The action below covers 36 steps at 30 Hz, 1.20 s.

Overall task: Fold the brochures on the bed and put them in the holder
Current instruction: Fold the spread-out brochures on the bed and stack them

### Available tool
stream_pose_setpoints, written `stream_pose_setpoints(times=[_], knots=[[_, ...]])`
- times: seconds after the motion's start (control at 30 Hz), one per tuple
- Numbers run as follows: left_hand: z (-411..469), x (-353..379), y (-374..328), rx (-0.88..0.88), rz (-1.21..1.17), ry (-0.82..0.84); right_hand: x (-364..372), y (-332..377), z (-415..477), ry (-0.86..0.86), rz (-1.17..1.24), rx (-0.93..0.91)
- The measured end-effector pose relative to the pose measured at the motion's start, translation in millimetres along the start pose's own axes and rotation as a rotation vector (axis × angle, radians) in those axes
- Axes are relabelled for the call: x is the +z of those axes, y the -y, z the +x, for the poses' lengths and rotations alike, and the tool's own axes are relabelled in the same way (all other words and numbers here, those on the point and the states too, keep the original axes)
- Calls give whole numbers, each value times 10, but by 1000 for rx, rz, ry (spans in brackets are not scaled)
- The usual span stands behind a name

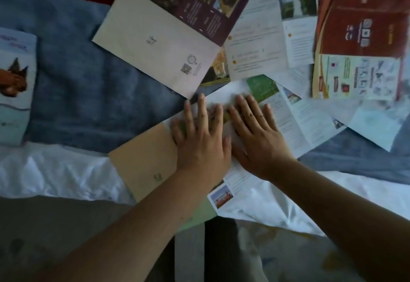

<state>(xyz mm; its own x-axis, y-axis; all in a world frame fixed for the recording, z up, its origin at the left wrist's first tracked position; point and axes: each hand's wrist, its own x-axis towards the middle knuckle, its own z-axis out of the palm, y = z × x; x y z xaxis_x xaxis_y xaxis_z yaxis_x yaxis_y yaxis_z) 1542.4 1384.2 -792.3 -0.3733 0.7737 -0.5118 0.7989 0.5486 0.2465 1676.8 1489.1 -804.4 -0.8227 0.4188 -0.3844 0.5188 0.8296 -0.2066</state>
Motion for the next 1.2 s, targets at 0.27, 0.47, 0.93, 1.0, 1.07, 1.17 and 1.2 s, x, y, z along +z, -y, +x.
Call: stream_pose_setpoints(times=[0.27, 0.47, 0.93, 1.0, 1.07, 1.17, 1.2], knots=[[-390, 322, -305, -89, 30, 16, 257, -36, -144, -44, -21, 37], [-633, 471, -34, -97, 82, 10, 356, 26, -135, -111, -52, 109], [-256, 142, 1090, -10, 116, -173, 229, 3, -179, -132, -16, 161], [-121, -27, 1363, -1, 148, -181, 249, 34, -232, -118, -13, 125], [-26, -181, 1609, -11, 176, -194, 305, 135, -301, -90, -10, 101], [4, -266, 1802, -42, 157, -180, 397, 277, -400, -92, 25, 109], [-17, -260, 1828, -43, 153, -174, 417, 306, -418, -94, 35, 120]])
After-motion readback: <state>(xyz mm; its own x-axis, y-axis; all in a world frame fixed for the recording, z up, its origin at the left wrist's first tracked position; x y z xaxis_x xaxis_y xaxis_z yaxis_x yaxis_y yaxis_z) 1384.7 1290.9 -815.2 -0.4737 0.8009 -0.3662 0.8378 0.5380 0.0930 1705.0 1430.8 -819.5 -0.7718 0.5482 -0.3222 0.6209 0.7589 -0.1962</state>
